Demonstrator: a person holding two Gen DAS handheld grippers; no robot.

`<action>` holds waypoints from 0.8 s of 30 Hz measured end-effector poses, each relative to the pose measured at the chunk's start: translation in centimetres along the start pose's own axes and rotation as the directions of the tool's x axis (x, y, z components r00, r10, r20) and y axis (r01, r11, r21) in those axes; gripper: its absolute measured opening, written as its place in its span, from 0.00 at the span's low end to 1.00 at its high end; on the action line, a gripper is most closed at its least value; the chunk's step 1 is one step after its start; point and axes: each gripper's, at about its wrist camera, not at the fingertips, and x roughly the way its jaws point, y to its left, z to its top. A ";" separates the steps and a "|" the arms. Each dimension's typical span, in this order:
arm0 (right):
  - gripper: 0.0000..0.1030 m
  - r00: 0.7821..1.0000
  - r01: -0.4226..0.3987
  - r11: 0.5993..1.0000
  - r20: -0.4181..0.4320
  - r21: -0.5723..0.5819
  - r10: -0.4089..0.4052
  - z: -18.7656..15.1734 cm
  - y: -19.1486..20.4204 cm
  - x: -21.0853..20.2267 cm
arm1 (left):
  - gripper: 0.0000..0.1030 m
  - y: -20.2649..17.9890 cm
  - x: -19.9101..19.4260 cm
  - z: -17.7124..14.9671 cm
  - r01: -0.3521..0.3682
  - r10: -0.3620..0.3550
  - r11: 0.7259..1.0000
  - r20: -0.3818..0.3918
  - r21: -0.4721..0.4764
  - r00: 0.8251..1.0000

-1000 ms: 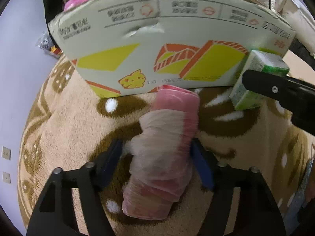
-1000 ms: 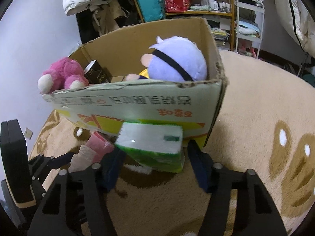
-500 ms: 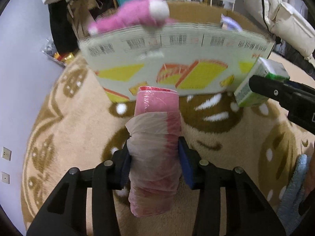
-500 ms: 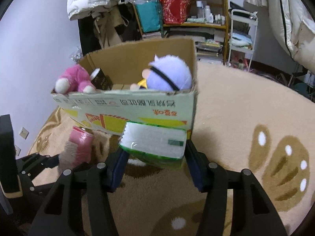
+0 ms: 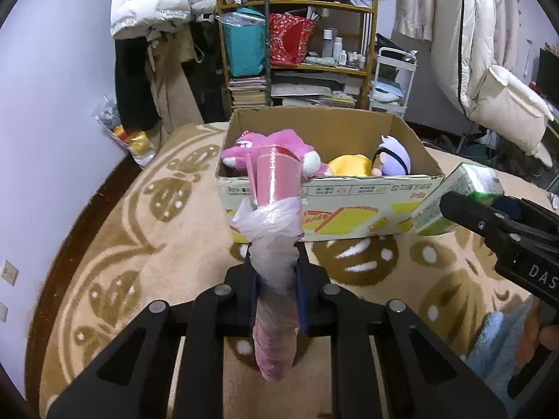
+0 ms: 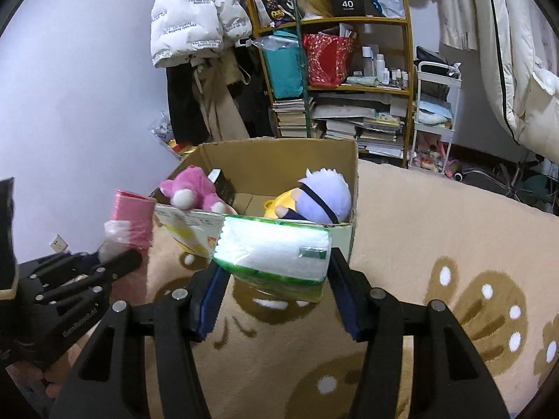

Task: Organize soft objects
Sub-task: 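Lower the roll into the box with left tool while right tool drops the tissue box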

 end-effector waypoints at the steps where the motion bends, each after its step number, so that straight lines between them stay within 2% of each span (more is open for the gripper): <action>1: 0.57 1.000 -0.004 1.000 0.004 0.004 0.004 0.0 0.0 -0.1 | 0.16 0.5 0.2 0.0 -0.018 0.018 1.000 0.002 -0.010 1.000; 4: 0.57 1.000 -0.007 1.000 0.016 0.009 0.007 0.2 0.2 -0.6 | 0.16 1.0 -0.2 0.0 -0.028 0.028 0.999 0.005 -0.036 1.000; 9: 0.57 0.999 -0.012 1.000 0.045 0.003 0.012 1.1 0.0 -1.2 | 0.16 1.4 -1.9 2.0 -0.033 0.035 0.999 0.075 -0.035 0.997; 14: 0.57 0.997 -0.007 1.000 0.078 -0.011 0.008 3.0 -0.5 -0.8 | 0.16 1.2 -3.0 6.0 -0.018 0.023 0.999 0.159 -0.029 0.987; 20: 0.57 0.994 -0.007 1.000 0.108 -0.024 0.010 5.7 -0.9 0.4 | 0.17 -0.2 -2.2 11.2 0.011 -0.007 1.000 0.243 -0.016 0.970; 22: 0.57 0.993 -0.010 1.000 0.116 -0.028 0.013 6.4 -0.9 0.9 | 0.17 -0.7 -1.7 12.5 0.013 -0.008 1.000 0.254 -0.016 0.967; 24: 0.57 0.993 -0.011 0.999 0.120 -0.030 0.014 7.1 -1.0 1.5 | 0.17 -1.3 -0.9 13.5 -0.015 0.017 1.000 0.248 -0.011 0.969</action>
